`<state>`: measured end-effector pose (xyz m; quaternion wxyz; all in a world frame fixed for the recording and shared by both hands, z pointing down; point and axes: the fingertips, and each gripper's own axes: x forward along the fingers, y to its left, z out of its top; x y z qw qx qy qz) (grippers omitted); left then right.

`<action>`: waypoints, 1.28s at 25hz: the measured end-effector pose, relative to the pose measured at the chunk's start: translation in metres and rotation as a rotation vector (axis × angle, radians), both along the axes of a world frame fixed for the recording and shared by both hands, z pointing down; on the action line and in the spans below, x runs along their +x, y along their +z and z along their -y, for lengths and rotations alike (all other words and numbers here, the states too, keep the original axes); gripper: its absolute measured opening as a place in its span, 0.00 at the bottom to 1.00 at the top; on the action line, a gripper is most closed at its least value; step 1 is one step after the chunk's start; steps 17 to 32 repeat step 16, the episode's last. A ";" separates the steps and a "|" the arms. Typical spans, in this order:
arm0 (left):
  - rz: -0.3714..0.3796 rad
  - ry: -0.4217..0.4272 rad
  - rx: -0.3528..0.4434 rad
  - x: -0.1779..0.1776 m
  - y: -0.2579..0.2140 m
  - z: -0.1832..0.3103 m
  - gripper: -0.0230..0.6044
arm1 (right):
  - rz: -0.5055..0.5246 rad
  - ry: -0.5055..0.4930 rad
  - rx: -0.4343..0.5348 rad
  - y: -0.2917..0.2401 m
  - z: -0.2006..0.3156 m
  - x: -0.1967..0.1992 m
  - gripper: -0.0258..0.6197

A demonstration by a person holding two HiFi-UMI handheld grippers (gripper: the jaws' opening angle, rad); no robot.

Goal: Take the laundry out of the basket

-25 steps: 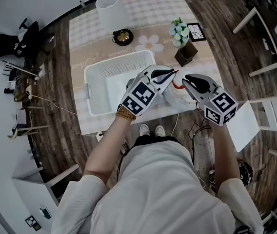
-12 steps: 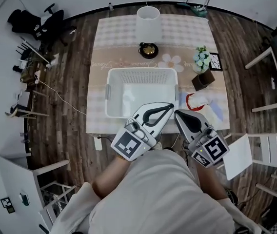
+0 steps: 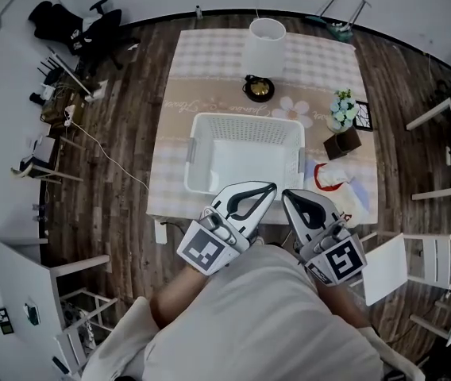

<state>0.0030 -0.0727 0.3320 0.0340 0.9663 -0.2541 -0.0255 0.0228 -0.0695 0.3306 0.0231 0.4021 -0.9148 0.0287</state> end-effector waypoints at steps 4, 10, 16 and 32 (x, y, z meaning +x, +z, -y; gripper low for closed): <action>0.011 -0.004 -0.002 -0.008 0.002 0.001 0.07 | -0.004 0.002 -0.002 0.001 0.000 -0.006 0.05; 0.010 -0.012 -0.006 -0.014 0.005 0.008 0.07 | -0.009 -0.005 -0.009 0.007 0.002 -0.011 0.05; 0.009 -0.015 -0.014 -0.019 0.008 0.015 0.07 | -0.008 0.007 -0.009 0.008 0.011 -0.011 0.05; 0.009 -0.015 -0.014 -0.019 0.008 0.015 0.07 | -0.008 0.007 -0.009 0.008 0.011 -0.011 0.05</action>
